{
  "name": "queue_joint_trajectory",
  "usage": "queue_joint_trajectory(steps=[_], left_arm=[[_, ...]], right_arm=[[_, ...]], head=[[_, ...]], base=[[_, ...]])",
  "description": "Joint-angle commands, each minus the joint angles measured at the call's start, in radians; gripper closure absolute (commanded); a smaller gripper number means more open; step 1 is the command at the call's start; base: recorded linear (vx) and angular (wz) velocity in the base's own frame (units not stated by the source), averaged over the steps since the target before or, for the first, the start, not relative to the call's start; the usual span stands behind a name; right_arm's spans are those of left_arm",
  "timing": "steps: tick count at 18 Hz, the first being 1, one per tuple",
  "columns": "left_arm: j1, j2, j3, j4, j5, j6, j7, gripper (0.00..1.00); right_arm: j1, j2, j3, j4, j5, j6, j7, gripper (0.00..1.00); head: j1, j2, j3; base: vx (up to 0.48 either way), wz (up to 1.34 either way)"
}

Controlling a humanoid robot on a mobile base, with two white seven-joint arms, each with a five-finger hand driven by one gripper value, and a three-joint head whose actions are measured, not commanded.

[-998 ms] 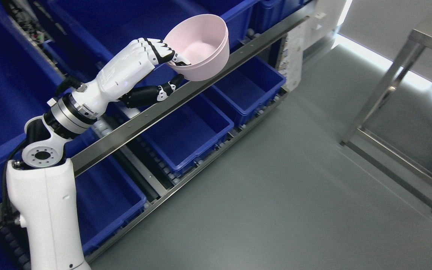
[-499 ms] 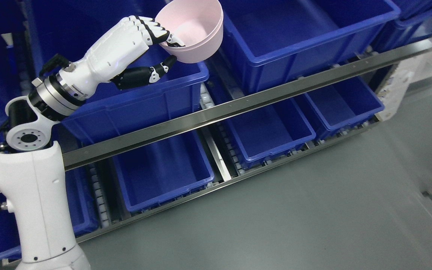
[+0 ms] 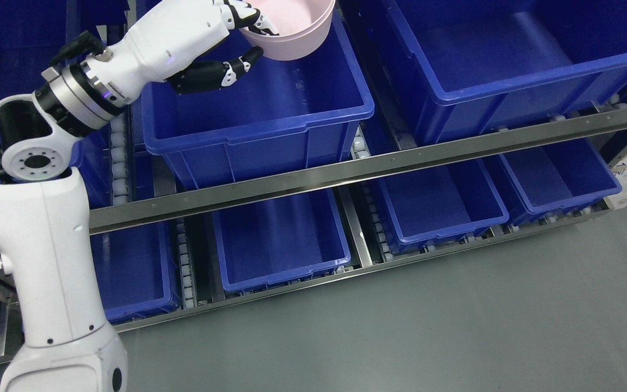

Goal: Stack pink IKEA bowls on left shelf middle
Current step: 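Turn toward the blue bin shelf holding the bowls in the left hand, then lower the bowls into the middle-shelf blue bin and release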

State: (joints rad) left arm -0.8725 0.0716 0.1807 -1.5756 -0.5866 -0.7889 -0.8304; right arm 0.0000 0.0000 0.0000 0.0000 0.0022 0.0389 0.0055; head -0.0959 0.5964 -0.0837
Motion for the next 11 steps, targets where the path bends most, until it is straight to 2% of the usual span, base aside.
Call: queue_joint_trajectory(steps=[1,4,8,11], left_arm=[[-0.115,0.017,-0.073,0.182,-0.108,0.003,-0.001,0.94],[-0.112,0.043,-0.075,0.288,-0.162,0.003,0.0,0.94],[-0.108,0.16,-0.07,0.376,-0.194,0.003,0.008,0.94],[-0.12,0.183,-0.069,0.413,-0.196,0.003,0.008,0.94]], right_arm=[[0.029,-0.017,-0.011,-0.034,-0.002,-0.005,0.001,0.0],[0.029,-0.017,-0.011,-0.034,-0.002,-0.005,0.001,0.0],[0.029,-0.017,-0.012,-0.034,-0.002,-0.005,0.001,0.0],[0.029,-0.017,-0.012,-0.034,-0.002,-0.004,0.001,0.0]], head=[[0.0,0.0,0.0],[0.0,0.0,0.0],[0.0,0.0,0.0],[0.0,0.0,0.0]], base=[[-0.003,-0.03],[-0.004,-0.07],[0.002,-0.08],[0.009,-0.05]])
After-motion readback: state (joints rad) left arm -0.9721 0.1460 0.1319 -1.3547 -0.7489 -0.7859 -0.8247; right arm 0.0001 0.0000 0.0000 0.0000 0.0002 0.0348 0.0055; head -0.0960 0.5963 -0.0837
